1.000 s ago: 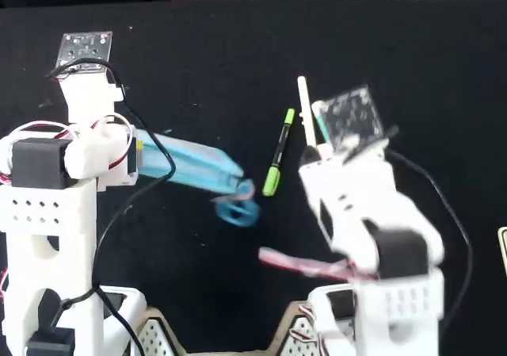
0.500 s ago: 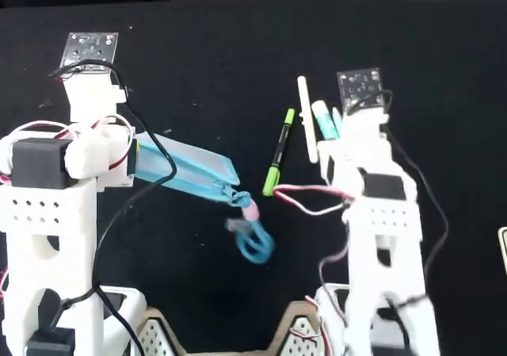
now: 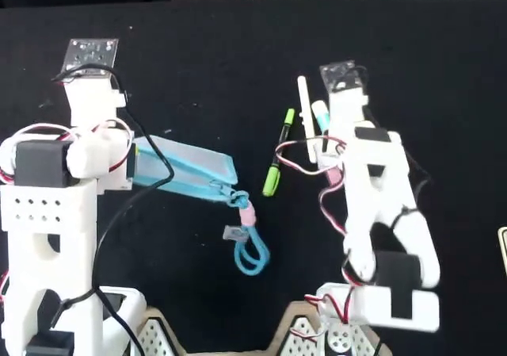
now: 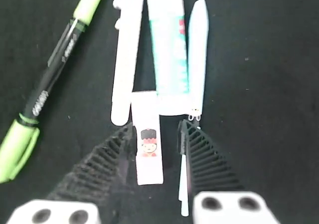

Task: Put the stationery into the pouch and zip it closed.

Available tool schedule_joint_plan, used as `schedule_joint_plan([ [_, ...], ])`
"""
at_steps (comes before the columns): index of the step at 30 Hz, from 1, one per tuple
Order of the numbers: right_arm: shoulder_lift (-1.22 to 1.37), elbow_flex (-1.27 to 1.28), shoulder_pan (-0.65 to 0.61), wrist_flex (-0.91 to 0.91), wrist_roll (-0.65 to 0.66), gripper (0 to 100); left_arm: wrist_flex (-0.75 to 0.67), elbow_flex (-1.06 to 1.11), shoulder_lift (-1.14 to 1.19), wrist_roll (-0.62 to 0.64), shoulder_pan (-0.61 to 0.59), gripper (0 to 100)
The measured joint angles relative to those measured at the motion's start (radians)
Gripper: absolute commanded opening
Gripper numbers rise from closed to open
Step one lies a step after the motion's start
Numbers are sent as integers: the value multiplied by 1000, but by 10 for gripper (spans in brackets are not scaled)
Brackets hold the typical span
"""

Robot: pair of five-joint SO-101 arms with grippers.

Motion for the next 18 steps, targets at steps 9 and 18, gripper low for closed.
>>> schedule_joint_plan([
  [9,130,-54,-2,6,167,127,0,66,-8,-3,-2,30],
  [18,201,-106,0,6,178,127,0,78,-8,-3,-2,30],
])
